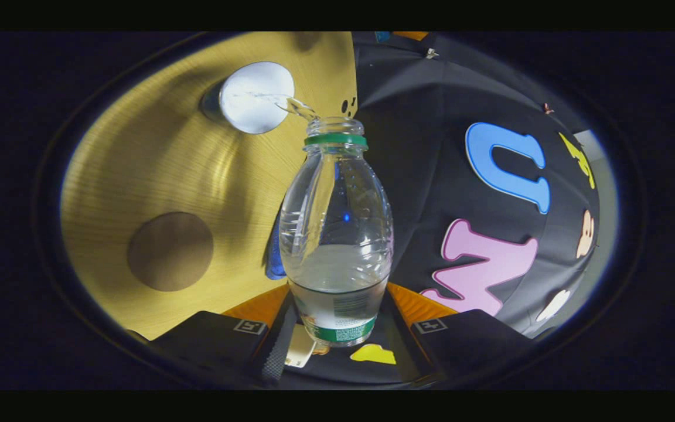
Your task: Open the teacup lid with one hand, grasp the water bottle and pour water into the teacup with the other hand; after pouring, place the water bottle on the coaster and then close the teacup lid.
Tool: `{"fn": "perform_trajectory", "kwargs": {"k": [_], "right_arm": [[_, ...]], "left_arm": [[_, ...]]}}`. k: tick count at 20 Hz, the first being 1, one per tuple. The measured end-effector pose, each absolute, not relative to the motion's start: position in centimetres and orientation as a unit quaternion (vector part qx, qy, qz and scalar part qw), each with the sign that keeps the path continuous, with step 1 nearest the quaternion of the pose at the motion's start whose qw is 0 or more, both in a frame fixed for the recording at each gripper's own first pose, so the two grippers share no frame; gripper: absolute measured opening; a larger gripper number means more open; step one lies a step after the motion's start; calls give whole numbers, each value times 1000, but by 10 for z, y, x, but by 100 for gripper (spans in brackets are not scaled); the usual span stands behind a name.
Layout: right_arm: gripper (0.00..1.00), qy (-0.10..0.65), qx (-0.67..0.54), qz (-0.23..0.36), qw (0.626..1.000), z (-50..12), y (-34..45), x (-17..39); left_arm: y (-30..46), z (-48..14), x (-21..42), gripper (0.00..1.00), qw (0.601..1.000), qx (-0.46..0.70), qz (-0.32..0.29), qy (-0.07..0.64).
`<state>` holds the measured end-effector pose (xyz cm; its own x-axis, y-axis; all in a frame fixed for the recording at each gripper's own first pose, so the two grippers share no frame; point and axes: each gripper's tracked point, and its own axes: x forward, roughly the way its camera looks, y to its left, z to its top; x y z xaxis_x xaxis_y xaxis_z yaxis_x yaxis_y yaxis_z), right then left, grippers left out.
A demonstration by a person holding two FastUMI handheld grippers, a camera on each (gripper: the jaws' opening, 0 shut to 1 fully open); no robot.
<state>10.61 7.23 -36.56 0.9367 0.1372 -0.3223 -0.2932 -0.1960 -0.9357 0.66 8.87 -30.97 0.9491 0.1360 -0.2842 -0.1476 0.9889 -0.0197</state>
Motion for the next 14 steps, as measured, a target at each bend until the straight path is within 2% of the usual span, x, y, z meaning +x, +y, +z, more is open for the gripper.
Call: {"fn": "perform_trajectory", "kwargs": {"k": [14], "right_arm": [[76, -33, -803, 144, 577, -338, 87, 121]], "left_arm": [[91, -310, 7, 33, 987, -25, 73, 141]]}}
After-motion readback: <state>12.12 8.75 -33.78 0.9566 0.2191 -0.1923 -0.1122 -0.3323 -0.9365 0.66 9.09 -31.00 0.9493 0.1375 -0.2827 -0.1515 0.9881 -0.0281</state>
